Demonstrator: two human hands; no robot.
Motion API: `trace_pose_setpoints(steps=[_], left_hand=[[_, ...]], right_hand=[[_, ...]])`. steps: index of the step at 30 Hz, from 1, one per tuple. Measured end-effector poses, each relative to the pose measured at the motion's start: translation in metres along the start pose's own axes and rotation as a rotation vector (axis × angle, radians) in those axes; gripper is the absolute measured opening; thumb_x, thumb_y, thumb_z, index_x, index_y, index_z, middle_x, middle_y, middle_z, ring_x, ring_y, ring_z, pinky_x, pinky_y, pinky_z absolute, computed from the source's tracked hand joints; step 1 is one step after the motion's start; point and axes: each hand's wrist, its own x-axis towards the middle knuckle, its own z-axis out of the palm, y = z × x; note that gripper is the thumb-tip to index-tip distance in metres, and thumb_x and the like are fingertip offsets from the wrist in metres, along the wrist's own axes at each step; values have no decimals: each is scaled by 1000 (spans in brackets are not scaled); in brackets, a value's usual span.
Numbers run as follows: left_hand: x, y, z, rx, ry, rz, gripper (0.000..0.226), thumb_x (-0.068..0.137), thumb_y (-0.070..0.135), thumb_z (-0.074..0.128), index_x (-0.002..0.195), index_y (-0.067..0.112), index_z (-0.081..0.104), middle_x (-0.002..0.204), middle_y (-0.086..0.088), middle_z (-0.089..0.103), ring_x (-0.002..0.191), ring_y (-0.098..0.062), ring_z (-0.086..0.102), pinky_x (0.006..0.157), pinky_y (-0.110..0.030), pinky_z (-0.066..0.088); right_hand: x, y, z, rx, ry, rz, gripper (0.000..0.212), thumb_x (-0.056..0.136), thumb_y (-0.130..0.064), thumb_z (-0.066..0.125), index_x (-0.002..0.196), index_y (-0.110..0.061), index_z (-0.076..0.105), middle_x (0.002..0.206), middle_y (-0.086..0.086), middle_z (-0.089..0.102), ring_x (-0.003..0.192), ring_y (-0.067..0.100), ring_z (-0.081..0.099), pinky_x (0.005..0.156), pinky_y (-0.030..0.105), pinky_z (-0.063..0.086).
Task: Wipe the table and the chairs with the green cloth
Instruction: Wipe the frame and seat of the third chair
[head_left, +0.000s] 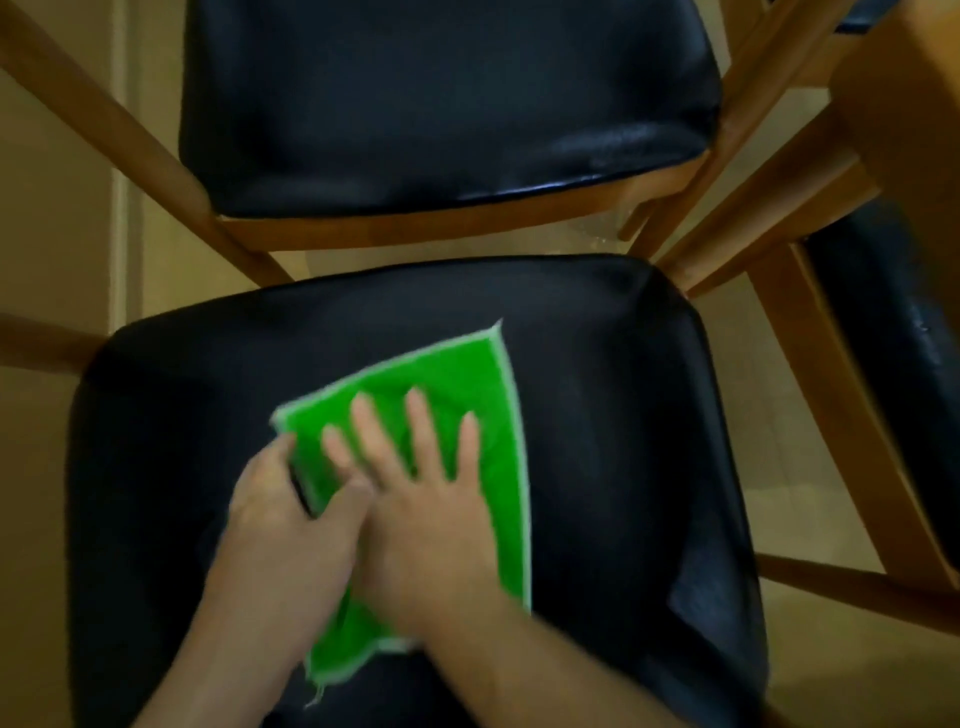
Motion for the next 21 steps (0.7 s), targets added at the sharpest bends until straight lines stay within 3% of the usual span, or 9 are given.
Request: trace_pose_setpoints(steps=[2, 3, 6, 7, 9, 11, 15, 18, 21], left_hand=[[-9, -7, -8, 2, 79, -45, 47, 89, 36, 60, 134, 34, 45, 133, -1, 50, 87, -11, 51, 87, -38, 41], [-14, -10, -8, 22, 90, -57, 49, 91, 35, 58, 137, 31, 43, 138, -1, 45, 84, -8, 51, 86, -38, 41], [-26, -15, 0, 65, 56, -16, 57, 90, 29, 59, 143, 24, 40, 153, -4, 29, 129, -22, 41, 107, -39, 31], [-28, -15, 3, 77, 49, -1, 58, 89, 27, 60, 144, 23, 40, 155, -5, 26, 138, -22, 30, 110, -35, 23], [-32, -16, 7, 87, 26, 2, 58, 91, 29, 58, 145, 25, 37, 158, -4, 21, 143, -19, 20, 112, -32, 17], [-36, -19, 9, 73, 3, -4, 57, 94, 34, 53, 147, 30, 33, 160, 2, 15, 143, -16, 18, 112, -31, 17], [-41, -31, 3, -19, -18, 12, 54, 97, 39, 44, 148, 37, 27, 158, 15, 13, 141, -6, 19, 108, -24, 19], [-39, -37, -8, -93, -30, -14, 53, 98, 37, 45, 148, 34, 29, 154, 12, 28, 139, -7, 27, 113, -27, 21], [-37, -41, -29, -102, -48, -53, 53, 97, 37, 47, 148, 33, 31, 151, 6, 37, 137, -13, 33, 112, -33, 26]], right_hand=[[-22, -29, 15, 47, -92, -140, 69, 96, -50, 23, 153, -32, -11, 141, -9, -49, 125, 30, -53, 95, 62, -37], [-29, -33, 20, 42, -106, -177, 65, 96, -48, 21, 154, -33, -4, 144, -10, -46, 132, 28, -47, 100, 62, -31], [-36, 1, 8, -36, 35, -187, 57, 91, -52, 27, 146, -40, 36, 160, -12, 18, 147, 21, 18, 112, 55, 8], [-32, 22, -3, -51, 67, -167, 57, 90, -54, 29, 145, -42, 38, 157, -11, 25, 145, 20, 25, 111, 53, 11], [-11, 73, -22, -115, 148, -64, 59, 93, -58, 21, 150, -44, 17, 160, -10, 7, 148, 22, 9, 112, 53, -1], [13, 120, -41, -129, 174, 201, 60, 93, -62, 10, 150, -45, -2, 160, -11, -7, 148, 23, -4, 113, 53, -8], [32, 135, -49, -45, 258, 529, 64, 93, -57, 12, 153, -35, 9, 163, -2, 5, 149, 29, -1, 115, 60, -1], [39, 88, -35, -27, 277, 550, 66, 93, -57, 12, 154, -32, 5, 163, 3, 1, 147, 37, -5, 111, 65, -4], [45, 17, -14, -47, 266, 358, 63, 95, -56, 8, 151, -32, -9, 159, 2, -15, 143, 39, -17, 107, 66, -13]])
